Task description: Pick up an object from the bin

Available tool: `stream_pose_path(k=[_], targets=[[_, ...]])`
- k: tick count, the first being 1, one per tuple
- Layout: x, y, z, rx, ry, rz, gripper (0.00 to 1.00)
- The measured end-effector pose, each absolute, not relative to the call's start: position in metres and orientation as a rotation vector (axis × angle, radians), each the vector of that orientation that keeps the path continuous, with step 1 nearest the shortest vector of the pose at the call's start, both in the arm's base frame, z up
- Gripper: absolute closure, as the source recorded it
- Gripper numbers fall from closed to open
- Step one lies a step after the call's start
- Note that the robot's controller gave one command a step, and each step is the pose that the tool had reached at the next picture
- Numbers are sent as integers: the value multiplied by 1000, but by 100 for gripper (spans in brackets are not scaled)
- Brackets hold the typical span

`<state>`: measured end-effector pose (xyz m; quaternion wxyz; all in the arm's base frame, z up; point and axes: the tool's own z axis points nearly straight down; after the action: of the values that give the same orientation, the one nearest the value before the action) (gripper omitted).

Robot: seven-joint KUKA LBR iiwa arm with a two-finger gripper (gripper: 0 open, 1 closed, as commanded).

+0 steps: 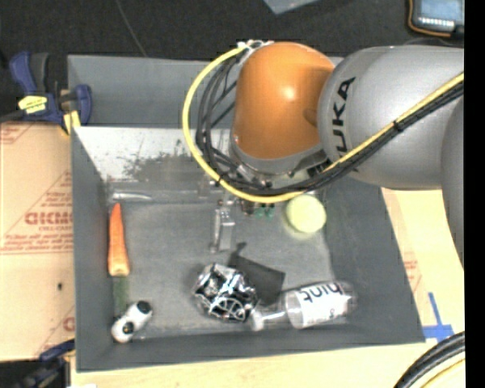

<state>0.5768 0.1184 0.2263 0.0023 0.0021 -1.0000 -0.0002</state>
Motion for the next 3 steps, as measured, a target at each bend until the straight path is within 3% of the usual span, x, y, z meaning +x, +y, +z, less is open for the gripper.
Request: stream_pose_path(k=[1, 2, 3], targets=[[578, 118, 231, 3, -3144, -2, 0], [585, 86, 192, 80, -3151, -5, 0], [551, 52, 145, 322, -3128, 1, 0]])
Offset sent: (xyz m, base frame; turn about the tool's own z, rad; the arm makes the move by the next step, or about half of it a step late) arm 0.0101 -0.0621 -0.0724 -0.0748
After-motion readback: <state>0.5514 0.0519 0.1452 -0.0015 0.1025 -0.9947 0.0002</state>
